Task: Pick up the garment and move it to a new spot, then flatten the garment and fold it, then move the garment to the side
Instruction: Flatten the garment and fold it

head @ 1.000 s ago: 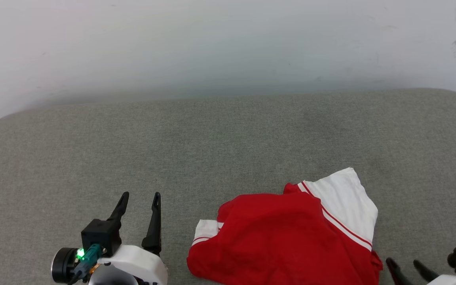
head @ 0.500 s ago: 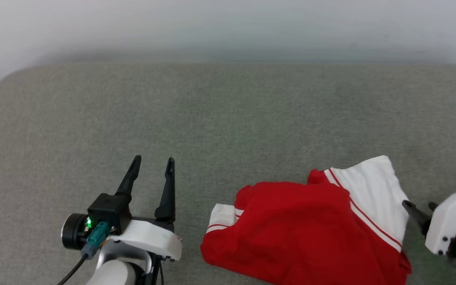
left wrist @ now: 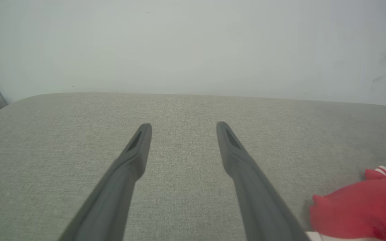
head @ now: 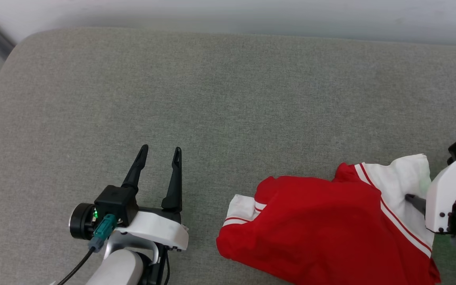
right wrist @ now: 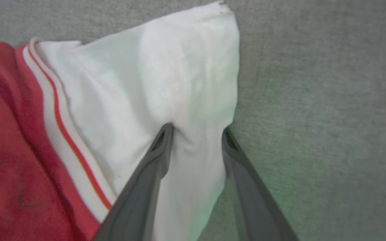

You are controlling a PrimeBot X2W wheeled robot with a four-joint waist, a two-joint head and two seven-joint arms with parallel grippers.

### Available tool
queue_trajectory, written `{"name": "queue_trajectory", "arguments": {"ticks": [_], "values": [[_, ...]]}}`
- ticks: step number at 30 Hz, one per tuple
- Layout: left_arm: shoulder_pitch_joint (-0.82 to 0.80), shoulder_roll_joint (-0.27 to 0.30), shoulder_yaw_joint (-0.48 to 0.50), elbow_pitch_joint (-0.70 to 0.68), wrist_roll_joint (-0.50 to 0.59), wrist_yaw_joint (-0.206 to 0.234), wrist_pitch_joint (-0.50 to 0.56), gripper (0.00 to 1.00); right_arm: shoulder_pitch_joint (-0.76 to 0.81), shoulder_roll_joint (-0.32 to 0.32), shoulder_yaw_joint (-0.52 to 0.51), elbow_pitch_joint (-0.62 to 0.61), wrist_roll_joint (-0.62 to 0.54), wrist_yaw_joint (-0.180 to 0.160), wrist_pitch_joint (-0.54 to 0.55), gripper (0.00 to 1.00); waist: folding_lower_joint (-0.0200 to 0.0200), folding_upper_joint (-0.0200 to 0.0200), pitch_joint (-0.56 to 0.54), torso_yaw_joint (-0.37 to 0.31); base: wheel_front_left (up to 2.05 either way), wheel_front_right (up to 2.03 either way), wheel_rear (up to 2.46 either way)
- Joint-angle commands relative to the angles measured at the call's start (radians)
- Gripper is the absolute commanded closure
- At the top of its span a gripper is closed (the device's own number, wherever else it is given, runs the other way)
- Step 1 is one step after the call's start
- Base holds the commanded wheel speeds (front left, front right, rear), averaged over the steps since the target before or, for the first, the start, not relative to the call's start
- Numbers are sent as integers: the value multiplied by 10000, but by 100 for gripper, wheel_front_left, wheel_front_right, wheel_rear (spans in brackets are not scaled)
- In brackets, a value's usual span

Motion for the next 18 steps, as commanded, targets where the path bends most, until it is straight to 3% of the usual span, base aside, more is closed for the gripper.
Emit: {"name": "queue_trajectory", "arguments": {"ticks": [1,5,9,18], "values": [[-104,-12,41,38,36,15,-76,0,322,366,396,431,-9,0,0,100,0,-1,-48,-47,0,0,0],[99,62,136,116,-31,95,-99,0,27,-167,27,-284,-159,-5,-870,100,0,-1,-254,-318,0,0,0],[250,155,147,129,-71,107,-70,0,386,-329,-974,-932,-341,-5,-1485,100,0,-1,-519,-643,0,0,0],[569,368,191,-23,-186,222,95,0,2409,230,-3803,-1234,-787,-3,-1919,100,0,-1,-864,-1127,0,0,0]]}}
